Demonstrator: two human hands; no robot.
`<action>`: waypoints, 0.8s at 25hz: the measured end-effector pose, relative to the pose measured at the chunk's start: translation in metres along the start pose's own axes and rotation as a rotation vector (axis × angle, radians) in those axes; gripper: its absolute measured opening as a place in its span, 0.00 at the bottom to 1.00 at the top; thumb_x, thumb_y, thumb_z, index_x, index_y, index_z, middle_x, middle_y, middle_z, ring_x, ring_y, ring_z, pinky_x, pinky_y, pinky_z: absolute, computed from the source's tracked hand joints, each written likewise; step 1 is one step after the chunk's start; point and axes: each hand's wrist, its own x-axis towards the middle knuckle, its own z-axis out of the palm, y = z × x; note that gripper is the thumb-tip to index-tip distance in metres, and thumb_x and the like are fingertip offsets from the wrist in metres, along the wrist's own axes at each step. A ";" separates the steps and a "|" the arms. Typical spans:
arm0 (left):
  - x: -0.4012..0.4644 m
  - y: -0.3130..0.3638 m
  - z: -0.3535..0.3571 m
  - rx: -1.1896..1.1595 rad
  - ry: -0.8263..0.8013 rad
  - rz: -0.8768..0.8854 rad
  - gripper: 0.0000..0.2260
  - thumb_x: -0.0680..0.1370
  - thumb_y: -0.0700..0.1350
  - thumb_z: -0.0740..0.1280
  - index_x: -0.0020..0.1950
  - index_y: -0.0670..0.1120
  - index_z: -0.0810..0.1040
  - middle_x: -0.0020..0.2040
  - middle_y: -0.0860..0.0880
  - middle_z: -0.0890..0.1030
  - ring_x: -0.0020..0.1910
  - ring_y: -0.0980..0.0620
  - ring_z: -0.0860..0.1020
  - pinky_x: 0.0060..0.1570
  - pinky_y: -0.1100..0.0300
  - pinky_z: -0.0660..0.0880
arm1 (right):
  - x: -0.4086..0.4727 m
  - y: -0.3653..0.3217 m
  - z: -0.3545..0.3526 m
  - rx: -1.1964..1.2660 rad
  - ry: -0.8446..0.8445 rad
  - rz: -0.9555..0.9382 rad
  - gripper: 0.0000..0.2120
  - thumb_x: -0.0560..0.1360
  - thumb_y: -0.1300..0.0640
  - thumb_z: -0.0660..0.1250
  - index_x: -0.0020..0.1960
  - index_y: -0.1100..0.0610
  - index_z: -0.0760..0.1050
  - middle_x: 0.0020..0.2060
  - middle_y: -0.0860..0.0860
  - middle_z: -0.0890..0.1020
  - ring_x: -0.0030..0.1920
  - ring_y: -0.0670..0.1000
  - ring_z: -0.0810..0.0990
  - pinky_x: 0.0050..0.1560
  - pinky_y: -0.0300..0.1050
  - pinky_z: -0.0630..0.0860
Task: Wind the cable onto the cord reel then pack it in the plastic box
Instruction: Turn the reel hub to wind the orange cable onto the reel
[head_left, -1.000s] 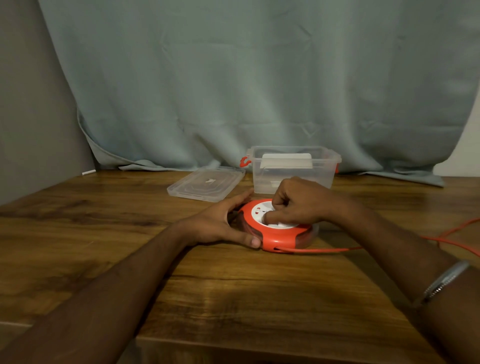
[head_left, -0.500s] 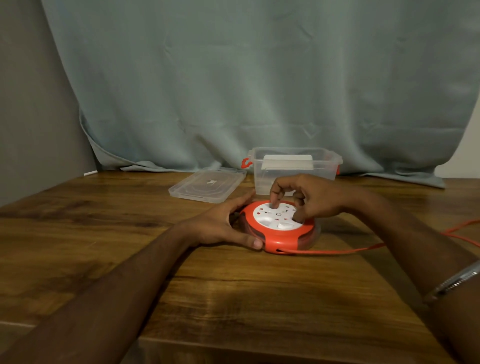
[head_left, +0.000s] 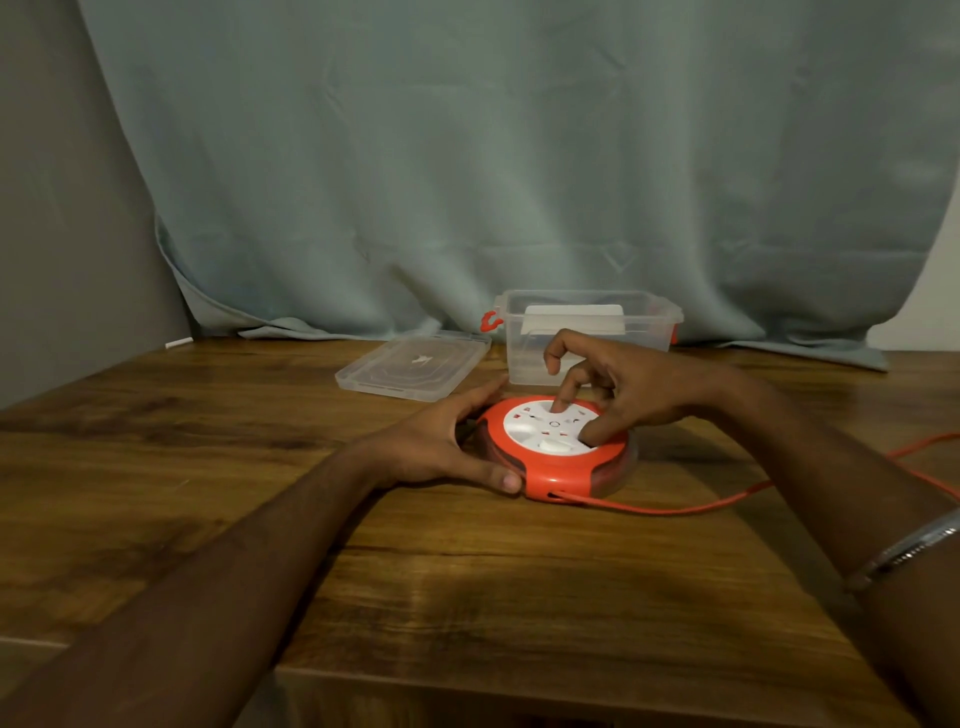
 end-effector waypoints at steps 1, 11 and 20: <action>0.000 0.000 0.000 -0.002 0.001 0.000 0.59 0.61 0.61 0.84 0.84 0.63 0.52 0.83 0.57 0.60 0.79 0.55 0.63 0.73 0.61 0.65 | 0.000 0.000 0.000 0.007 0.007 0.000 0.33 0.66 0.64 0.81 0.60 0.46 0.65 0.53 0.51 0.87 0.32 0.44 0.75 0.35 0.44 0.74; 0.000 -0.003 0.001 -0.022 0.006 0.027 0.61 0.59 0.63 0.85 0.84 0.61 0.53 0.81 0.61 0.63 0.73 0.67 0.66 0.61 0.79 0.65 | 0.008 -0.003 0.013 -0.201 0.106 0.043 0.18 0.66 0.48 0.81 0.35 0.52 0.73 0.25 0.39 0.76 0.30 0.36 0.75 0.36 0.48 0.70; -0.001 -0.002 0.002 -0.013 0.007 0.029 0.62 0.58 0.63 0.85 0.84 0.62 0.53 0.78 0.65 0.64 0.72 0.70 0.66 0.66 0.75 0.65 | 0.007 -0.017 0.024 -0.283 0.167 0.072 0.25 0.65 0.39 0.75 0.23 0.53 0.68 0.19 0.45 0.71 0.25 0.45 0.70 0.35 0.49 0.69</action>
